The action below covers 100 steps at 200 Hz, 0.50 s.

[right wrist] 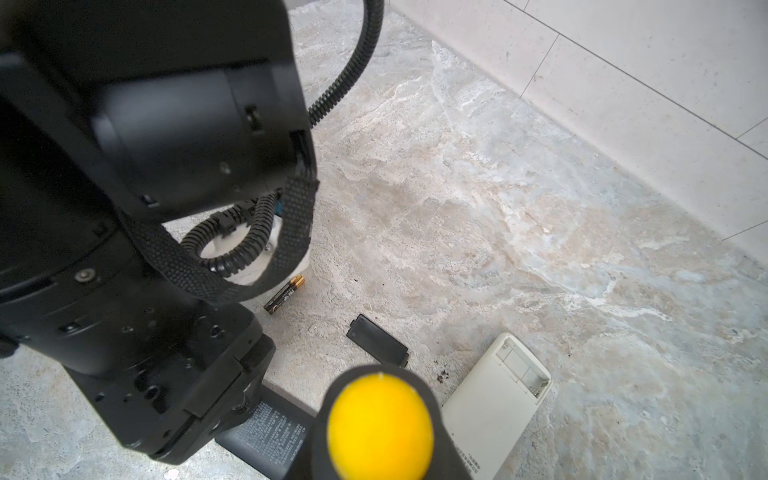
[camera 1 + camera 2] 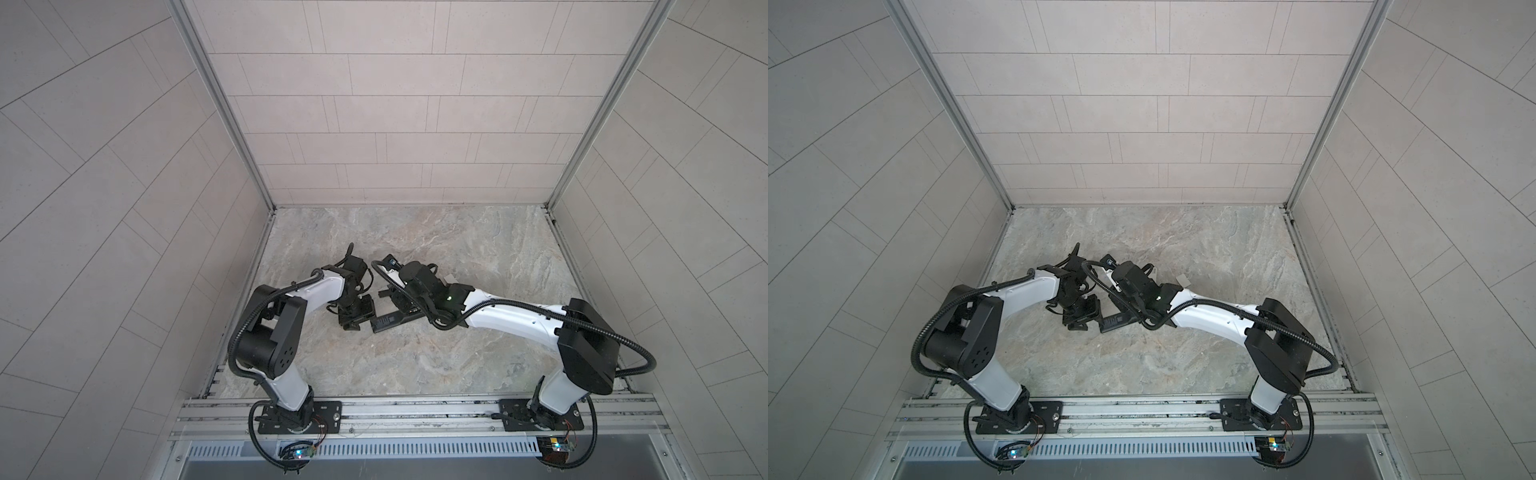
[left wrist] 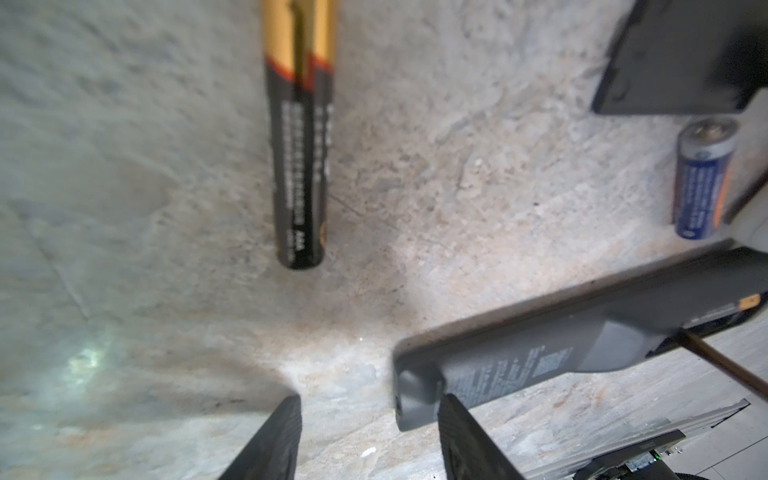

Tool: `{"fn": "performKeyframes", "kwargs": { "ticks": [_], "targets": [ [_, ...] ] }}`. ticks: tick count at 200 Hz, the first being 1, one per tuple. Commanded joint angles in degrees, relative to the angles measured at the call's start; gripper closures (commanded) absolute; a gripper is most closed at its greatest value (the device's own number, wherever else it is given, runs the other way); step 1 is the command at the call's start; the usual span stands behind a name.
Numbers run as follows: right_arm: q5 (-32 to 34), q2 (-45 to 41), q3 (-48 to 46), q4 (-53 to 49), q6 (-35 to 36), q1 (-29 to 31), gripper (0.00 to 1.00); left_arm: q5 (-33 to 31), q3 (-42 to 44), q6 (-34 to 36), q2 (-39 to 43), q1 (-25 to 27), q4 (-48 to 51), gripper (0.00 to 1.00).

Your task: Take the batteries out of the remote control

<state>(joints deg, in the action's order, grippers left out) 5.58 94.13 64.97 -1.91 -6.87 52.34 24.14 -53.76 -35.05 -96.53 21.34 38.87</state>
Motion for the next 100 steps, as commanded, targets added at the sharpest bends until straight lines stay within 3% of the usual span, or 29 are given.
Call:
{"fn": "performKeyframes", "kwargs": {
  "ticks": [1,65,100],
  "targets": [
    [0.11,-1.99,-1.73,-0.35,-2.84,-1.13,1.00,-0.85,3.19,-0.04,-4.47,0.45,-2.35,0.40],
    [2.21,-2.70,-4.01,-0.97,-5.52,-2.05,1.00,-1.01,3.28,-0.46,-4.48,0.45,-2.38,0.40],
    [6.59,-2.31,-4.16,-2.41,-1.51,0.19,1.00,-1.12,3.27,-0.55,-4.51,0.45,-2.38,0.41]
  ]
}}
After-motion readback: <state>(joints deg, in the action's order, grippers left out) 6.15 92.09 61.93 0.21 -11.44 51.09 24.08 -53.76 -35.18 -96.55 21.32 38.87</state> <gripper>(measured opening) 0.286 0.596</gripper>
